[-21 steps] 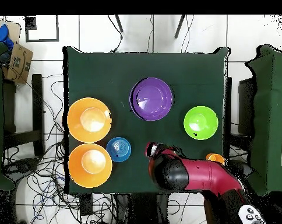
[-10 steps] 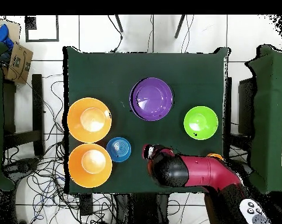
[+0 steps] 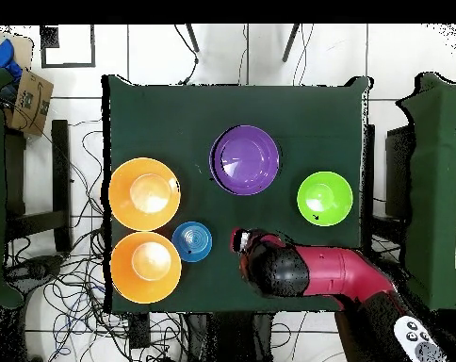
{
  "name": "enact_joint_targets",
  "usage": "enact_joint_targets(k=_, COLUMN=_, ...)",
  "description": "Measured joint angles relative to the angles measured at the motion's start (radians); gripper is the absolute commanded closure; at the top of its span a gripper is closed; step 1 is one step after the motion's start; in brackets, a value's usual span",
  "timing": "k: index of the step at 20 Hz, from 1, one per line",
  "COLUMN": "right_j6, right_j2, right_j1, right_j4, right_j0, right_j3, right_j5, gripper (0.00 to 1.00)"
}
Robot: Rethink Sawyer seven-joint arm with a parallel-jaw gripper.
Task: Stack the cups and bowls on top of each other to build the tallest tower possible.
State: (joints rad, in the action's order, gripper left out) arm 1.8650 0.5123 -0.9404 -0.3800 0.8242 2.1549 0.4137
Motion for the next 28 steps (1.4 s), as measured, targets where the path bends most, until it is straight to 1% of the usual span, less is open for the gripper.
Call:
enact_joint_targets(k=9, right_j6=0.0, right_j2=0.03, right_j1=0.032, right_j4=0.0, right_j0=0.02, right_j3=-0.042, right_j5=0.0, gripper=0.0)
enact_joint_targets(k=16, right_j6=0.0, right_j2=0.056, right_j1=0.052, right_j4=-0.028, right_j0=0.032, right_j3=-0.059, right_j5=0.0, gripper=0.0)
enact_joint_targets(k=21, right_j6=0.0, right_j2=0.065, right_j1=0.053, right_j4=-0.043, right_j0=0.036, right_j3=-0.062, right_j5=0.007, gripper=0.0)
enact_joint_targets(k=28, right_j6=0.0, right_j2=0.066, right_j1=0.045, right_j4=-0.045, right_j0=0.037, right_j3=-0.062, right_j5=0.042, gripper=0.0)
